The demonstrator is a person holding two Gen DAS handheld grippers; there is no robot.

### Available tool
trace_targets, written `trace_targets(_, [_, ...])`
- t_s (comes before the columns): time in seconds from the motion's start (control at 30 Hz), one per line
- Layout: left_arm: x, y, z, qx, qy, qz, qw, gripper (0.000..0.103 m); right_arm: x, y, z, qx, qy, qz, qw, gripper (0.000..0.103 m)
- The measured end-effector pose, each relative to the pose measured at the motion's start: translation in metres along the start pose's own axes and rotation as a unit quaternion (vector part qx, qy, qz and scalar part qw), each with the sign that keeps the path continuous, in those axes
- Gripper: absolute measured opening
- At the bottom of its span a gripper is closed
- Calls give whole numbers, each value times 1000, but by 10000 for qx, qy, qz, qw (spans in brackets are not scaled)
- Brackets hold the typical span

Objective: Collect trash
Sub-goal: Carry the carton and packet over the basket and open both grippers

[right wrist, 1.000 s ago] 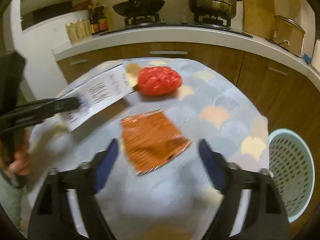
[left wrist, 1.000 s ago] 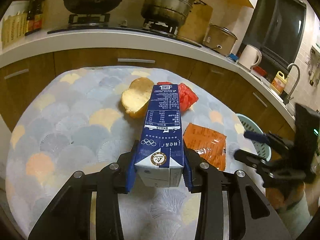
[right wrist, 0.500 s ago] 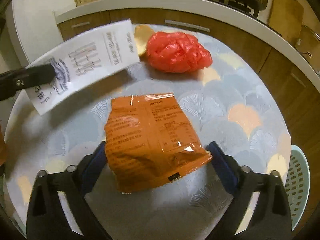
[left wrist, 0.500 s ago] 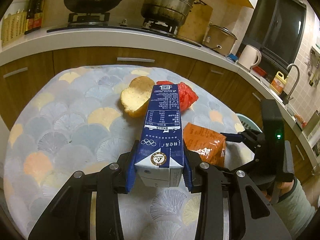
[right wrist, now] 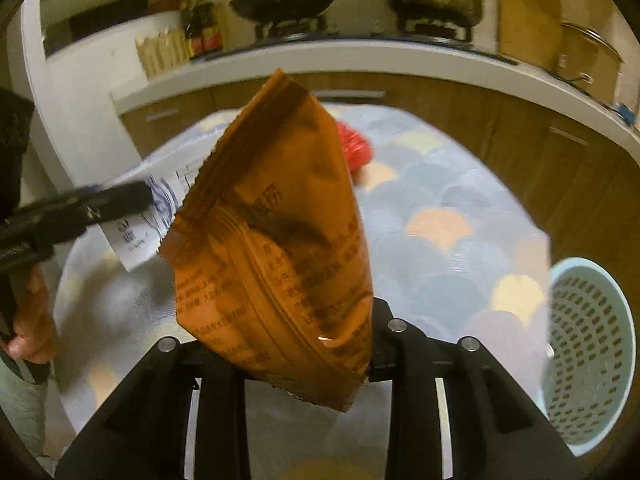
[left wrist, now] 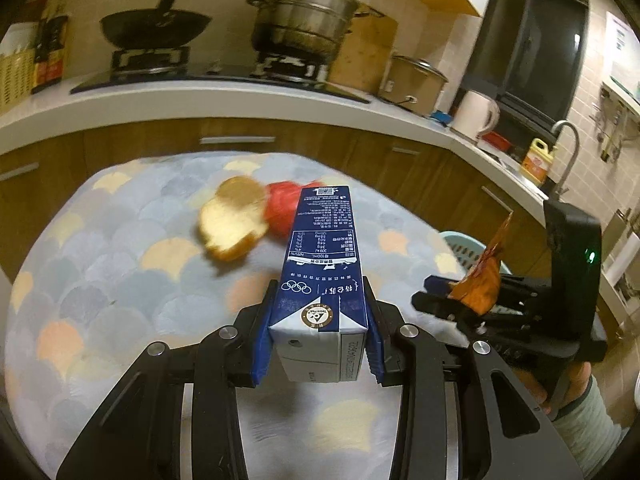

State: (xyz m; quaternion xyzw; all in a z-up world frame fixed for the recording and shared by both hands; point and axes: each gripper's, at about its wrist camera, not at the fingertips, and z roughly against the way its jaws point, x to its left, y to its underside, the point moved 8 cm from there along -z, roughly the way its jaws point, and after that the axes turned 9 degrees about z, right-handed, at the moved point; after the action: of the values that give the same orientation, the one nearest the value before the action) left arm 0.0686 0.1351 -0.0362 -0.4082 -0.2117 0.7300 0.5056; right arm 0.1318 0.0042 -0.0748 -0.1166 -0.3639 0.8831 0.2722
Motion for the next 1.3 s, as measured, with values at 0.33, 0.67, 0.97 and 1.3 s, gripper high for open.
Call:
trace_targets(0.33, [-97,-12,-35,79,548,-550,9969,36,-99,21,73,-104,899,-841,9923,26])
trace_targets(0.67, [-206,-8,-100,496,1144,-1035,9868,36,-207,94,102,220,1567,-2077,9653,26])
trace_targets(0.97, [-260,20,-172,1012,1237,-1091,9811,36,-260,156,88,691,1656,-2780,9437,27])
trace_targets(1.3, [-282,34,-213,1296,1126,-1170,9782,36,-272,183,53,1130,1502,-3091,9323,63])
